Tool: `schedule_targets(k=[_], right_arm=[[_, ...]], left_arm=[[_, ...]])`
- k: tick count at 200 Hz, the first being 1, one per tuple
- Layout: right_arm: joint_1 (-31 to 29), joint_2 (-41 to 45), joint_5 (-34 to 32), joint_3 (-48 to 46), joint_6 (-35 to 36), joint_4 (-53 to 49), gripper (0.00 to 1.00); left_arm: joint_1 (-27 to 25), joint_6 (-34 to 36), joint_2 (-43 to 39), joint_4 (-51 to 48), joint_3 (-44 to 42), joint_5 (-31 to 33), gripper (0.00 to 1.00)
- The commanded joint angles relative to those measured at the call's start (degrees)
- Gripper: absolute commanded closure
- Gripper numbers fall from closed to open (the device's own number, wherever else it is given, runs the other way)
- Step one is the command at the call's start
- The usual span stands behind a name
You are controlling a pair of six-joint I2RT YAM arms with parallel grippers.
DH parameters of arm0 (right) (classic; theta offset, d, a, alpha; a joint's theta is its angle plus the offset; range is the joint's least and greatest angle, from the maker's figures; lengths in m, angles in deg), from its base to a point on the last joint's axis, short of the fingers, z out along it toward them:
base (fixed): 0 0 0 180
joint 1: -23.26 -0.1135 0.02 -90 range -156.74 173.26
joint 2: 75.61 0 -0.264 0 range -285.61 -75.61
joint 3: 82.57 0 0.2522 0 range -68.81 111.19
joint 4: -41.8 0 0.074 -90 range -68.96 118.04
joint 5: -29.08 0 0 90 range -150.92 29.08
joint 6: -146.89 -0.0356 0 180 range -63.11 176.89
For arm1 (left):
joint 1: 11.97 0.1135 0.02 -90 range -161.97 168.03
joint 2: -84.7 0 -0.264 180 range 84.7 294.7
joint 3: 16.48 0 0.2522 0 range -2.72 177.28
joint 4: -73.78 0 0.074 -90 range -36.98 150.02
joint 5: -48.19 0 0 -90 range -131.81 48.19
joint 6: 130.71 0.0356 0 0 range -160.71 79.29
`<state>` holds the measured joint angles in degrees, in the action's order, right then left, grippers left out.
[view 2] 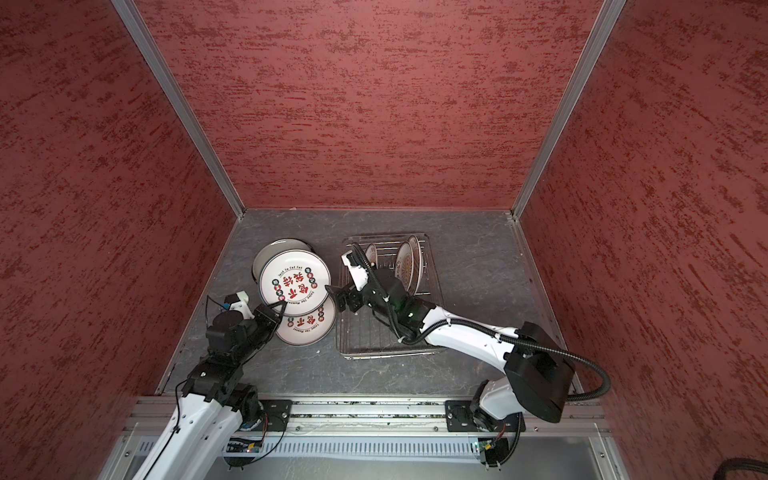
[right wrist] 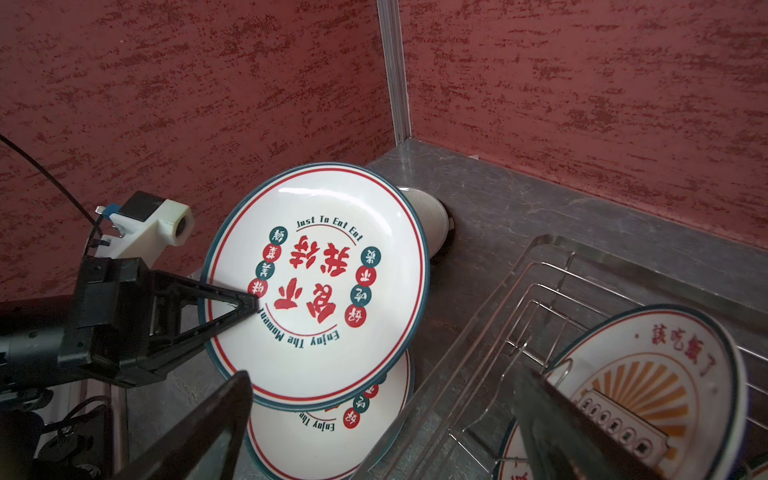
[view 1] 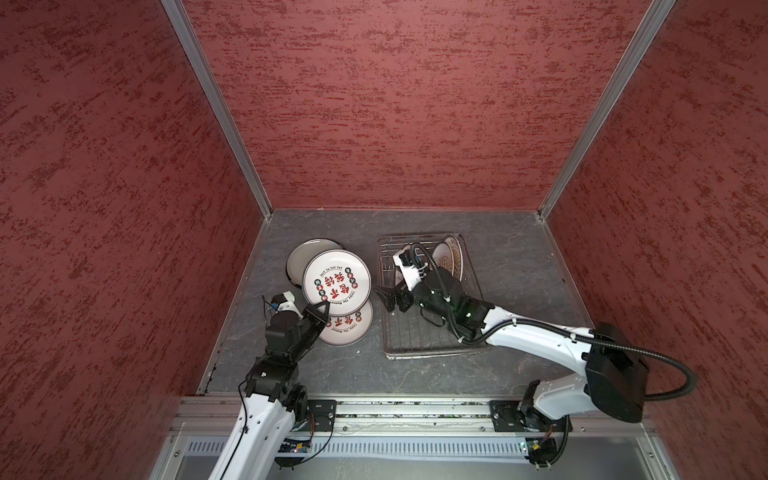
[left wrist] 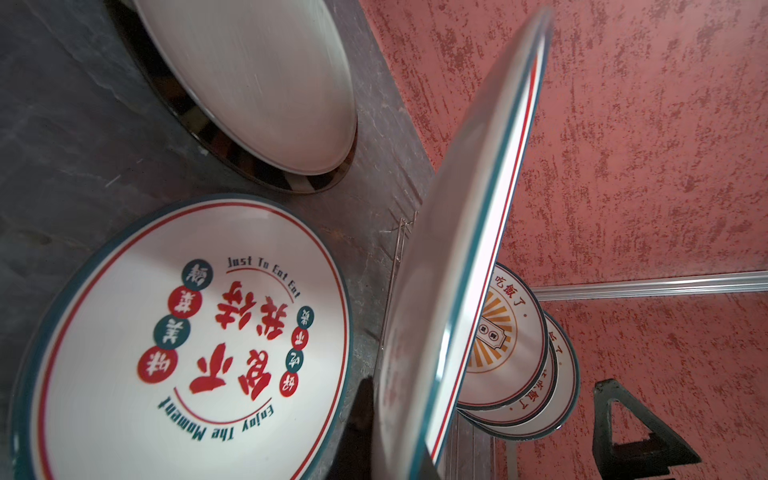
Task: Unload the plates from the dish rack
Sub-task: 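Carry the red-lettered plate toward the table stack with the left gripper while the right withdraws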
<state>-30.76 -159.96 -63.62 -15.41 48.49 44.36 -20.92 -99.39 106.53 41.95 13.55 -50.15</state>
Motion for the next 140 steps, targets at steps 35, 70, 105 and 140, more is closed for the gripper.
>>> schedule_targets(k=[35, 70, 105, 140], right_arm=[[-2.44, -5.32, -2.56, 5.1, 3.11, -2.86, 0.01], [-3.37, -6.94, -3.09, 6.26, 3.39, -3.81, 0.01], [-3.64, -7.2, -2.22, 5.14, 2.86, -1.81, 0.01], [-3.99, -8.94, -0.86, 5.89, 2.44, -1.71, 0.01]], left_arm=[[1.13, 0.92, -2.22, -9.22, 4.43, -1.43, 1.0], [1.66, 1.0, -2.07, -10.85, 3.43, -3.38, 1.0], [2.75, 0.69, -2.24, -14.01, 3.63, -5.27, 1.0], [2.88, -1.44, -1.3, -12.69, 0.98, -5.34, 1.0]])
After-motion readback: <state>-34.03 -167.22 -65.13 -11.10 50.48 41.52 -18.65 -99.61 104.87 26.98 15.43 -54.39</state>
